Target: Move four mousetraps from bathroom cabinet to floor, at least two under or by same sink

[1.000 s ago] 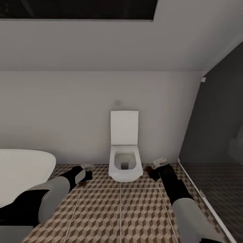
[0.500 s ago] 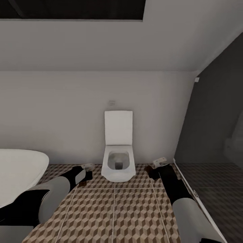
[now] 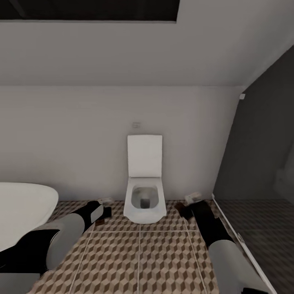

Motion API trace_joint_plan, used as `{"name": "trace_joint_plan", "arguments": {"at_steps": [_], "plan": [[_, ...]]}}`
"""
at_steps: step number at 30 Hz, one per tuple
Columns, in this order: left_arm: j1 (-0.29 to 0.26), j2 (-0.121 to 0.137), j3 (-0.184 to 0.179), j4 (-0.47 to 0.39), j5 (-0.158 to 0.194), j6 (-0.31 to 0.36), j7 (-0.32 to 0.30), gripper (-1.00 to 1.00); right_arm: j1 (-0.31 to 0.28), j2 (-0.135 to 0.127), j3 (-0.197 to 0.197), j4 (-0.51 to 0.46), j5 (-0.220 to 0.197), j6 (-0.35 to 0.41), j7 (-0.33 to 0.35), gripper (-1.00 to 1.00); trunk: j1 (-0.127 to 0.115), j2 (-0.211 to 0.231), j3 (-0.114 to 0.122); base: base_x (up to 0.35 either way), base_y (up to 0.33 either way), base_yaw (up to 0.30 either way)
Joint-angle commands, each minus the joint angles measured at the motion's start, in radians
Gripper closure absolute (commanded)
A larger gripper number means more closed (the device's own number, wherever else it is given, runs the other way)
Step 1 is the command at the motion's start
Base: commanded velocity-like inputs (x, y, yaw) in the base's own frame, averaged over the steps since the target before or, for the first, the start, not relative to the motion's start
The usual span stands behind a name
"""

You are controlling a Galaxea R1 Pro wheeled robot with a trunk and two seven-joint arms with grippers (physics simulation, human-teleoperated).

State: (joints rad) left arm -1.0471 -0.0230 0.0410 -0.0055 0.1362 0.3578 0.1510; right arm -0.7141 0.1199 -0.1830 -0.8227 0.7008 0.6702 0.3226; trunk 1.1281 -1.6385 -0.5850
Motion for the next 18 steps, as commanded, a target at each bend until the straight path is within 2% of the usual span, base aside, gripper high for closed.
{"name": "trace_joint_plan", "arguments": {"at_steps": [1, 18], "plan": [[-0.001, 0.0, 0.003, -0.001, 0.006, 0.004, 0.005, 1.0, -0.001, 0.001, -0.004, -0.001, 0.011, 0.001, 0.004, 1.0, 0.0, -0.001, -0.001, 0.28, 0.139, 0.0], [-0.001, 0.0, 0.003, -0.007, 0.005, 0.044, -0.001, 1.0, -0.001, -0.004, -0.018, 0.008, 0.011, -0.036, -0.004, 1.0, 0.0, -0.001, -0.001, 0.308, 0.137, 0.0]]}}
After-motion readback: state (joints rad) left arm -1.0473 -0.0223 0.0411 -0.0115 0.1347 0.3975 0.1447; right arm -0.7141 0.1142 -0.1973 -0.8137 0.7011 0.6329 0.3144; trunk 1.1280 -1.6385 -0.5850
